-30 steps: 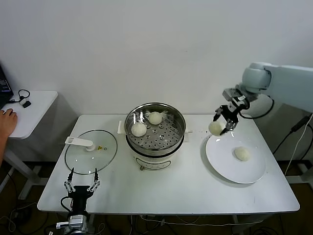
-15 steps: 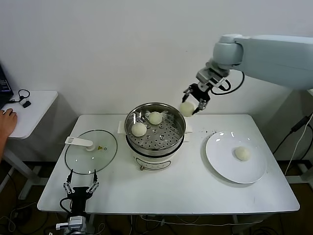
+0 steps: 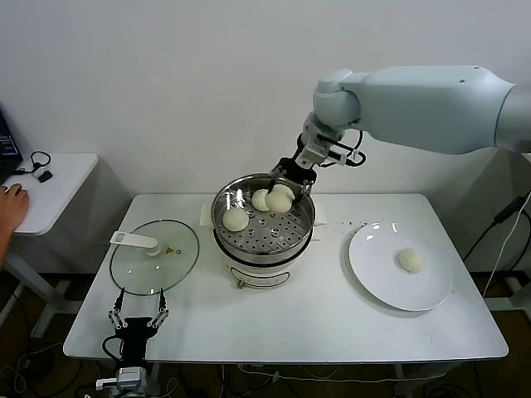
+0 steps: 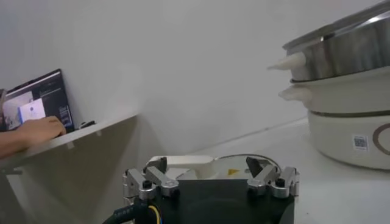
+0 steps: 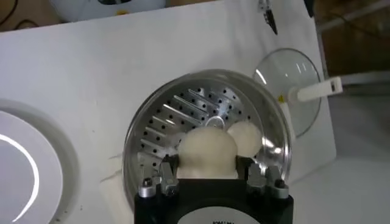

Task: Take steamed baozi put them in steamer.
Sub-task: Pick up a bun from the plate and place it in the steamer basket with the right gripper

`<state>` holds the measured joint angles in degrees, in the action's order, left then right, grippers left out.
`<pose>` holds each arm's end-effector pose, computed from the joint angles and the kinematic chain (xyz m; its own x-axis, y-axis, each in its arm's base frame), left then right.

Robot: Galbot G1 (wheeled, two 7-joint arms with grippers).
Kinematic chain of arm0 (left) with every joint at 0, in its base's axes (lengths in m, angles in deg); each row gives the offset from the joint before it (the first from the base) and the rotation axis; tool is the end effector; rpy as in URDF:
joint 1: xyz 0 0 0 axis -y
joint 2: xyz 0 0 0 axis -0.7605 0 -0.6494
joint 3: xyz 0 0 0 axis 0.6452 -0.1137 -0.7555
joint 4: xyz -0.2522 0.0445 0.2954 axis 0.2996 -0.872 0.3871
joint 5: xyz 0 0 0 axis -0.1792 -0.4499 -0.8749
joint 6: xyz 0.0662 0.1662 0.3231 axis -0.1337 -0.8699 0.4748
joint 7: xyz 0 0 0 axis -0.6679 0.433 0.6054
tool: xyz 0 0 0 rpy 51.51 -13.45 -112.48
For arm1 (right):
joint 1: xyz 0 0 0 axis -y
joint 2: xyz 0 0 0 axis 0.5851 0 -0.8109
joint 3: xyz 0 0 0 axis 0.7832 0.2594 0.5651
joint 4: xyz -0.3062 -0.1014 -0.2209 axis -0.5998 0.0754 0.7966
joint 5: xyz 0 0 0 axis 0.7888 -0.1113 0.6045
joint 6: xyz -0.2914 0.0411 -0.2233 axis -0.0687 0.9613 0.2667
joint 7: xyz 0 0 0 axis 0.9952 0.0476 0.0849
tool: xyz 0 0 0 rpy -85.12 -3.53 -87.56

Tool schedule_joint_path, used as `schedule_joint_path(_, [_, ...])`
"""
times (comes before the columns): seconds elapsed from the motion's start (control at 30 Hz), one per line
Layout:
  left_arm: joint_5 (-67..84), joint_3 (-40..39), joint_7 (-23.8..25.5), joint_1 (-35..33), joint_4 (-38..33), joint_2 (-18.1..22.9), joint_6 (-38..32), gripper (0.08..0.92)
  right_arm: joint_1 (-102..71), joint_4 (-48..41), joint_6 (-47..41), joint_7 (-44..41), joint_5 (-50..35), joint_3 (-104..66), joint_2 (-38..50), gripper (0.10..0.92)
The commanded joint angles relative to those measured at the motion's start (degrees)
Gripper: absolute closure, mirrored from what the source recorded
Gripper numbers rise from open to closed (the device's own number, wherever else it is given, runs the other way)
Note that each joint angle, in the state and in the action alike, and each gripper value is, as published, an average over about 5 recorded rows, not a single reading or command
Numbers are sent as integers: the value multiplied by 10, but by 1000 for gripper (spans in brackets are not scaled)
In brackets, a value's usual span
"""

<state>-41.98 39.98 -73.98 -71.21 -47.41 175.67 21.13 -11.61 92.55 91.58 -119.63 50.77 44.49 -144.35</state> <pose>0.1402 0.0589 -0.4606 -0.9828 -0.1748 0.0592 -0.1453 0.9308 0.3355 0.6141 0.0706 0.0297 -0.0733 -0.3081 0.9485 -0.2665 -0.9105 -0.3163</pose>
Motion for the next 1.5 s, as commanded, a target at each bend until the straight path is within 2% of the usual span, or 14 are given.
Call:
schedule_joint_path(0.03, [1,0,0,1,1,28,0,177,-37,-16,60,25,51,-3,-57,397])
schedule_joint_path(1.23, [14,6,0,4,3,28,-6,177,-82,-39,56,19,79,21,-89,384])
schedule_joint_path(1.33, [15,7,0,5,3,28,-6,177,-82,-44,58,23,75,18,-90,364])
schedule_joint_path(1.5, [14,6,0,5,3,28,-5,177,-80,-46,62,24,66,17,-89,254])
